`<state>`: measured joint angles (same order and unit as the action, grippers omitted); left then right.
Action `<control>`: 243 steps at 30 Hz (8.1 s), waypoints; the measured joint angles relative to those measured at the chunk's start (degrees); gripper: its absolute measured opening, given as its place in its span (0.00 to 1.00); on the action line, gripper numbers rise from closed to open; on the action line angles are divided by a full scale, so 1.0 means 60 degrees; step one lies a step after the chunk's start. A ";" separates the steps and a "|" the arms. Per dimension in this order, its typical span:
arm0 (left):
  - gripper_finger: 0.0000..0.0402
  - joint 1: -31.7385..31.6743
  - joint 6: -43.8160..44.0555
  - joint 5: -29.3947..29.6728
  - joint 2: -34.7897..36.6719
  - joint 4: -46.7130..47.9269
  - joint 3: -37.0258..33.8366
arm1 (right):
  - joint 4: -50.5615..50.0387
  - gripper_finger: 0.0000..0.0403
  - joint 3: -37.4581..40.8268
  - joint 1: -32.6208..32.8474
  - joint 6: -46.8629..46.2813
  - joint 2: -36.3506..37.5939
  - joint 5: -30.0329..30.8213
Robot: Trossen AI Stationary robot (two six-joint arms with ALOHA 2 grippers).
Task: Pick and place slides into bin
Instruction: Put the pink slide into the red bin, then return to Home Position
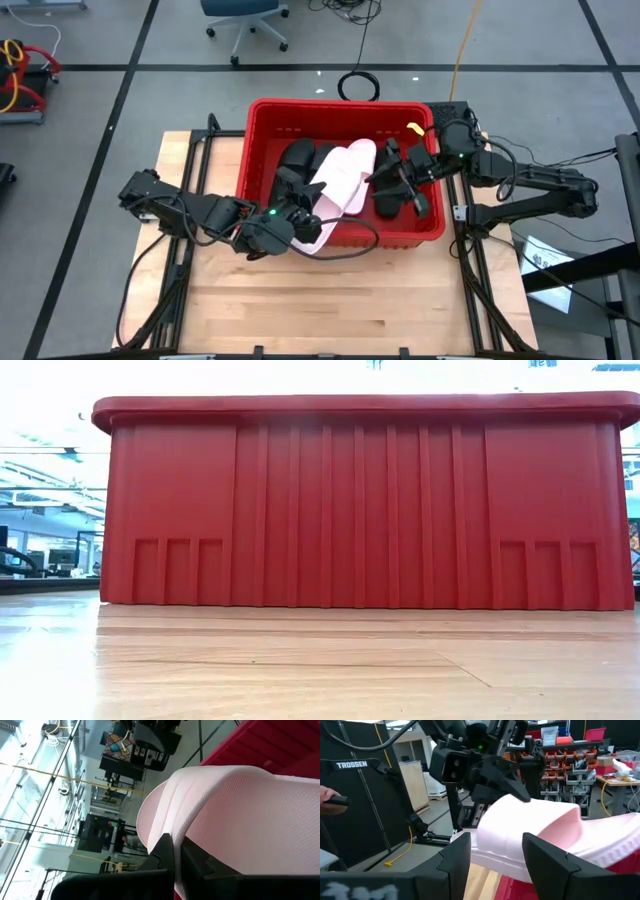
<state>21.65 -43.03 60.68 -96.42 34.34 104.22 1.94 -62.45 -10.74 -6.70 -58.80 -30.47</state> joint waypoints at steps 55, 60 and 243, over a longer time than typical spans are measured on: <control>0.02 -0.0091 0.0019 -0.0247 -0.0002 -0.0301 0.0000 | 0.1289 0.01 -0.0001 -0.0007 -0.0208 -0.1870 -0.0938; 0.09 -0.0098 0.0042 -0.0224 -0.0004 -0.0282 0.0002 | 0.1189 0.01 -0.0001 -0.0022 -0.0202 -0.1870 -0.0950; 0.00 0.0629 0.7661 -0.4570 0.8023 -0.2131 -0.7418 | -0.5550 0.00 0.3473 0.0630 0.1522 0.8395 0.1190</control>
<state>25.43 2.94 33.26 -48.28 21.55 59.72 -31.36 -41.61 -6.96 2.43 -8.43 -23.33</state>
